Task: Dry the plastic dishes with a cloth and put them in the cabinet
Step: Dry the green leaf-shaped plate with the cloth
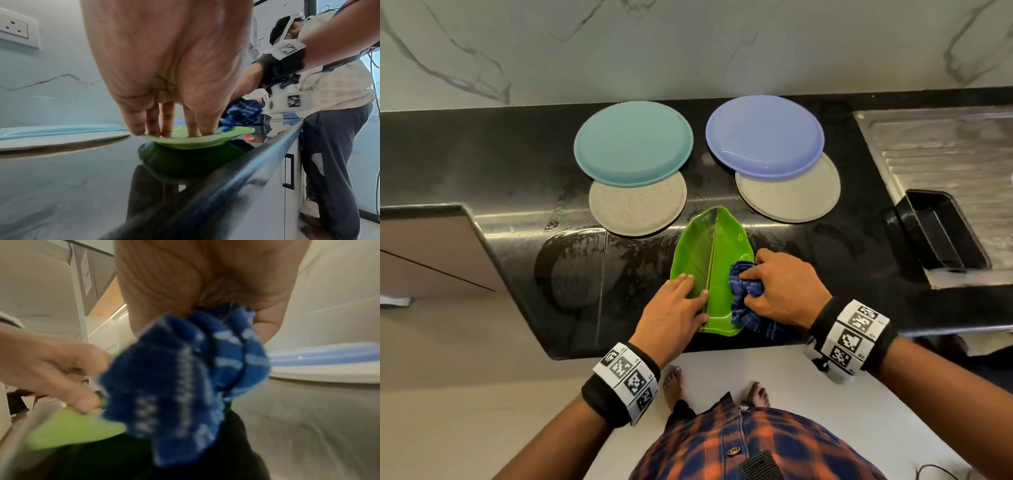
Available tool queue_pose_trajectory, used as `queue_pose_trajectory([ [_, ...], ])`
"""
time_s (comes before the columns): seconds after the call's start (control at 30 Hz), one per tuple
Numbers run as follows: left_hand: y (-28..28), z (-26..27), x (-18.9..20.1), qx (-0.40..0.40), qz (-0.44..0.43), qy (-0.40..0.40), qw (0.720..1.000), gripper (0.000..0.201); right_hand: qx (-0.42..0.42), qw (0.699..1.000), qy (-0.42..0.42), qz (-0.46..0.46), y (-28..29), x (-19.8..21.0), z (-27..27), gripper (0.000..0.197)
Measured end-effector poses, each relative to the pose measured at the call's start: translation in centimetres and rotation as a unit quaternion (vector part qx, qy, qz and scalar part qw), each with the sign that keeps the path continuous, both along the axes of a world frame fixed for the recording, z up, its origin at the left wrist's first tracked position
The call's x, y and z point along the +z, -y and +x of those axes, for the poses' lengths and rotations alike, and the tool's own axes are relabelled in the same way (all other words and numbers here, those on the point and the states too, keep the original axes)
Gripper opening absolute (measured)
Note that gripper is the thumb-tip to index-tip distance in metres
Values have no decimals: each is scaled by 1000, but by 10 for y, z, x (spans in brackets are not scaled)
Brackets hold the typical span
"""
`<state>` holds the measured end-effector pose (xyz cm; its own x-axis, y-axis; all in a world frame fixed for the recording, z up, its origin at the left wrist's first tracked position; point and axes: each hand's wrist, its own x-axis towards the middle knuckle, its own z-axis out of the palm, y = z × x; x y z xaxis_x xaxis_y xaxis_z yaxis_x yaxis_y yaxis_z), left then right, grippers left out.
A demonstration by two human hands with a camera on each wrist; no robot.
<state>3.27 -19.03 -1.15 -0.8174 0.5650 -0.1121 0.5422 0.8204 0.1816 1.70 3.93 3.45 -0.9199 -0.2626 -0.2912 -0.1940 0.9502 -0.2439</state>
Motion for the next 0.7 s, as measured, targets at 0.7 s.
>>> queue_pose_trajectory([
  [0.7, 5, -2, -13, -5, 56, 28, 998, 40, 129, 986, -26, 99, 36, -12, -80, 40],
])
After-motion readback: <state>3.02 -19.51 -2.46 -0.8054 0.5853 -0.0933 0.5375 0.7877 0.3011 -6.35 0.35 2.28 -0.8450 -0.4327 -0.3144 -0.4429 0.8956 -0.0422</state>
